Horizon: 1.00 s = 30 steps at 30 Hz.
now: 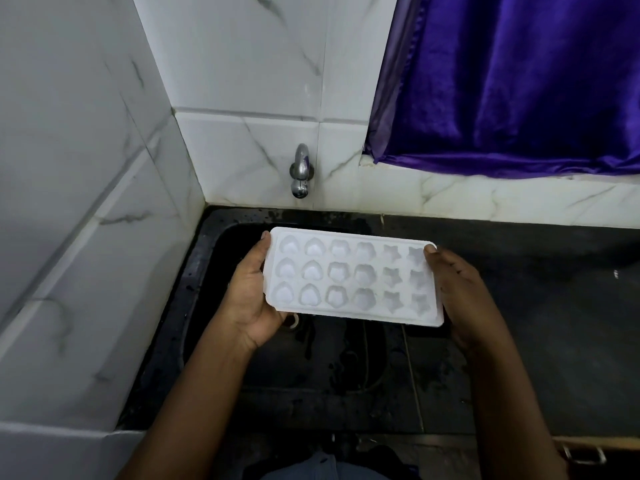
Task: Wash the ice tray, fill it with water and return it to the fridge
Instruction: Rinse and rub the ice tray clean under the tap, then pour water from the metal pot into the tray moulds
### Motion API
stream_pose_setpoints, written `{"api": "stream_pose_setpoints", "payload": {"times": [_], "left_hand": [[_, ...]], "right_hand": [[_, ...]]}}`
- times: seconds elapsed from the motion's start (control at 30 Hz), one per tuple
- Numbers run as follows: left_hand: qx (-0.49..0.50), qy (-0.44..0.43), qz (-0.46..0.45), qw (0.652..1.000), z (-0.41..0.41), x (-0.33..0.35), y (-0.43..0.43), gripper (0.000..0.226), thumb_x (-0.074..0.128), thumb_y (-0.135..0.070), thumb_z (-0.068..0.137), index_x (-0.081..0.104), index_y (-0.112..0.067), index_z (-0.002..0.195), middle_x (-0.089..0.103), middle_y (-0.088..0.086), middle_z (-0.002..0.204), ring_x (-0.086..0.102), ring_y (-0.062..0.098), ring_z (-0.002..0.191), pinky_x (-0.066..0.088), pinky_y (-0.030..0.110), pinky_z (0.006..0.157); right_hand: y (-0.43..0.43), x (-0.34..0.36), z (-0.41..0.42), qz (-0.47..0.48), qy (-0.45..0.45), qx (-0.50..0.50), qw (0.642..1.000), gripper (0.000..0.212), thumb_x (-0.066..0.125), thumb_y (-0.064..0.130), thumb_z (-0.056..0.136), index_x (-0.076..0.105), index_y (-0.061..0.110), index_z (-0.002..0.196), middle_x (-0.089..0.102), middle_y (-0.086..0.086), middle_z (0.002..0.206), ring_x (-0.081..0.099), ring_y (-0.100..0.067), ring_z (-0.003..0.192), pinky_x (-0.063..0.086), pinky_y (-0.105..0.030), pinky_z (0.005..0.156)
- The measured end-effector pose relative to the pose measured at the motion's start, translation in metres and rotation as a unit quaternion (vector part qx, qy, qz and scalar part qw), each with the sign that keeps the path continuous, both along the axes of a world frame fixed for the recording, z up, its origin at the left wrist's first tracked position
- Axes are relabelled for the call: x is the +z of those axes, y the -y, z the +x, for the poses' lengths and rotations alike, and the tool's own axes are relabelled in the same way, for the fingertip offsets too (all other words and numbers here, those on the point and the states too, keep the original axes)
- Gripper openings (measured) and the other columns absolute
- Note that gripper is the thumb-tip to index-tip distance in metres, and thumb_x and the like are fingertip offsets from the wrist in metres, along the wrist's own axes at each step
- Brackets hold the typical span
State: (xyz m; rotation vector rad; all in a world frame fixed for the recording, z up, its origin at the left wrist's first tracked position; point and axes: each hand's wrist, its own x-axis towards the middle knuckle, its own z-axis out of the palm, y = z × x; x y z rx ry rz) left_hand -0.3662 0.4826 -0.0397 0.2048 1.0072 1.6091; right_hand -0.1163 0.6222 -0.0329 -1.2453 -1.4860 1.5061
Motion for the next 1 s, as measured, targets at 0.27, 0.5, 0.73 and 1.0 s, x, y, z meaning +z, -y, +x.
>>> {"api": "stream_pose_setpoints", "payload": {"times": [0.27, 0.5, 0.73, 1.0], "left_hand": [[-0.029, 0.053, -0.059, 0.996, -0.02, -0.006, -0.014, 0.083, 0.044, -0.075, 0.097, 0.075, -0.005, 0.129, 0.069, 0.024, 0.136, 0.072, 0.043, 0.118, 0.061, 0.056, 0.093], [0.057, 0.071, -0.02, 0.996, 0.024, -0.022, -0.031, 0.081, 0.041, -0.074, 0.097, 0.062, -0.008, 0.14, 0.072, 0.021, 0.132, 0.075, 0.039, 0.114, 0.059, 0.053, 0.094], [0.074, 0.054, 0.042, 0.995, 0.092, -0.043, -0.025, 0.083, 0.038, -0.082, 0.096, 0.064, -0.022, 0.146, 0.06, 0.016, 0.152, 0.06, 0.04, 0.134, 0.051, 0.054, 0.101], [0.131, -0.009, 0.087, 0.988, 0.115, -0.03, -0.037, 0.08, 0.028, -0.081, 0.1, 0.064, -0.025, 0.146, 0.061, 0.013, 0.152, 0.061, 0.034, 0.137, 0.062, 0.041, 0.092]], "right_hand": [[-0.016, -0.027, 0.008, -0.264, -0.124, 0.16, 0.943, 0.067, 0.09, 0.054, 0.069, 0.079, 0.013, 0.12, 0.071, -0.02, 0.13, 0.071, -0.038, 0.116, 0.06, -0.044, 0.086], [-0.015, -0.033, 0.0, -0.185, -0.202, 0.177, 0.945, 0.036, 0.067, 0.035, 0.097, 0.076, 0.005, 0.115, 0.073, -0.024, 0.106, 0.07, -0.027, 0.069, 0.057, -0.035, 0.055], [0.012, -0.032, -0.016, -0.171, -0.218, 0.23, 0.933, 0.051, 0.071, 0.02, 0.091, 0.055, 0.011, 0.139, 0.072, -0.019, 0.126, 0.072, -0.027, 0.088, 0.056, -0.033, 0.065], [0.036, -0.04, -0.023, -0.11, -0.177, 0.21, 0.955, 0.048, 0.087, 0.033, 0.077, 0.066, 0.039, 0.12, 0.076, -0.003, 0.117, 0.07, -0.018, 0.087, 0.051, -0.027, 0.062]]}}
